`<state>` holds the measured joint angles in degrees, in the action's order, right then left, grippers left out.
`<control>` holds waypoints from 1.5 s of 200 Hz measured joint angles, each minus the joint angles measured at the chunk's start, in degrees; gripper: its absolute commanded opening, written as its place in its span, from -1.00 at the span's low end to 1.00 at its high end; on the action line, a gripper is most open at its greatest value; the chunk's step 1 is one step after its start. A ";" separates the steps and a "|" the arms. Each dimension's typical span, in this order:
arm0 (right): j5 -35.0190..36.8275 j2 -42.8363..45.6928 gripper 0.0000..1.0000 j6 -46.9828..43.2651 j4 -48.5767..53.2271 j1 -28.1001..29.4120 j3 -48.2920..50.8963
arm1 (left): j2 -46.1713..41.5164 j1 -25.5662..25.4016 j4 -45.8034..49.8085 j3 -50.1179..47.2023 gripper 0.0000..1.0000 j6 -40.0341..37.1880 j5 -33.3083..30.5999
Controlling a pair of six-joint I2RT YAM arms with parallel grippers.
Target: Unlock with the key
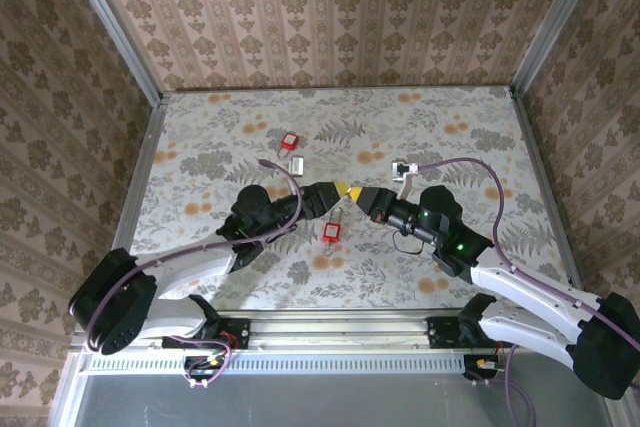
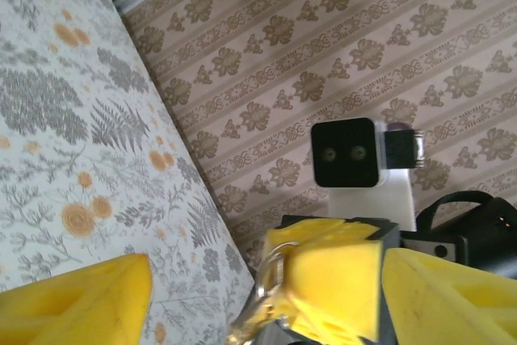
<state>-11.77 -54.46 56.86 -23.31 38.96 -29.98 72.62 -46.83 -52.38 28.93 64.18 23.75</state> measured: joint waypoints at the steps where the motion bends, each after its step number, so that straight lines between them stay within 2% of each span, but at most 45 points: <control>1: 0.00 0.00 -1.00 0.00 -0.07 0.00 0.00 | 0.11 -0.02 -0.07 -0.02 0.42 0.15 0.00; 55: 0.02 0.02 -1.00 0.57 -0.79 0.07 0.00 | 3.43 -0.13 -4.96 -0.31 -0.30 3.26 0.42; 68: 0.04 0.02 -1.00 0.59 -0.76 0.11 0.00 | 3.74 -0.42 -5.79 -0.31 -0.54 3.58 0.57; 85: 0.24 0.00 -1.00 0.68 -0.59 0.09 0.07 | 3.93 -0.59 -7.41 -0.28 -1.00 4.28 0.90; 120: 0.59 -0.11 -0.99 1.68 -1.57 0.02 0.07 | 3.28 -0.44 -8.72 -0.37 -1.00 5.07 0.92; 137: 0.02 -0.48 -0.45 1.84 -2.16 0.24 0.07 | 1.07 -0.33 -5.25 -0.28 -1.00 4.31 1.11; 152: -0.04 -0.57 0.07 1.27 -1.09 0.66 0.02 | -3.13 -0.33 2.71 0.39 -1.00 1.40 1.73; 175: 0.17 -0.07 0.54 -0.11 2.03 1.09 -0.61 | -11.45 0.33 19.47 3.26 -1.00 -4.85 2.36; 194: 1.14 2.14 0.62 -1.68 6.43 1.62 -1.40 | -18.51 1.25 34.34 6.84 -1.00 -10.62 2.62; 212: 1.33 5.75 0.75 -3.39 11.54 1.66 -1.81 | -22.43 3.63 44.15 10.14 -1.00 -15.13 3.39; 258: 0.79 11.61 0.81 -6.14 16.04 1.84 0.59 | -22.23 7.56 71.56 17.46 -1.00 -27.36 1.97; 279: 0.85 11.43 0.81 -7.54 18.12 3.52 1.36 | -21.70 7.61 78.53 17.70 -1.00 -30.47 0.76; 300: 1.07 10.86 0.81 -7.54 18.43 5.46 2.36 | -20.26 7.06 81.15 17.68 -1.00 -31.63 -0.28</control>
<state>-10.70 -43.59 49.32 -4.89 44.42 -27.62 52.36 -39.77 28.77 46.61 32.56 23.46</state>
